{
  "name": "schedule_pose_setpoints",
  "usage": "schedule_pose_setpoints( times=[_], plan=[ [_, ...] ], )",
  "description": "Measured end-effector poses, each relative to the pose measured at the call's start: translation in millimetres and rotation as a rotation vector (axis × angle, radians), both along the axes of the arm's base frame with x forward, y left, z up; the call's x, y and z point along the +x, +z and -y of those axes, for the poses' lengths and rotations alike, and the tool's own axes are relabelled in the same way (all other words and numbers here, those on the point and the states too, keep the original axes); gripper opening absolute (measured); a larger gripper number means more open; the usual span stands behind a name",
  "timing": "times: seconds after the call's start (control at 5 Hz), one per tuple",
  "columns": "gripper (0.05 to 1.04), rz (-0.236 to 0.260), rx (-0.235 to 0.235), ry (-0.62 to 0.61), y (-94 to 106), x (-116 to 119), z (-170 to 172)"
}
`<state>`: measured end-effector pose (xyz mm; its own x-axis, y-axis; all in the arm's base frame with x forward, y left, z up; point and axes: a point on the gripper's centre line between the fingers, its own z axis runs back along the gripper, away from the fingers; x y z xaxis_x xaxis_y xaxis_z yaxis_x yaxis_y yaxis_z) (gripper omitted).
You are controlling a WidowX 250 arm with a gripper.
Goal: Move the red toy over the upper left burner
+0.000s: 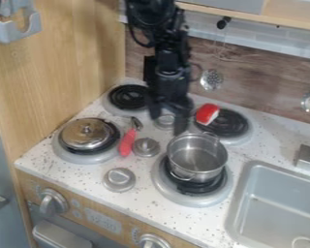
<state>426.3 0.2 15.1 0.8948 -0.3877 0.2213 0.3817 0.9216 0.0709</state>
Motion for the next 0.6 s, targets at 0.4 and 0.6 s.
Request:
schedule_pose_setpoints(
  times=[0.4, 0.6],
  plan=[
    [0.999, 0.218, -0.061, 0.029, 19.8, 38, 12],
    [0.999, 0.232, -0.051, 0.046, 7.7, 54, 19]
  ],
)
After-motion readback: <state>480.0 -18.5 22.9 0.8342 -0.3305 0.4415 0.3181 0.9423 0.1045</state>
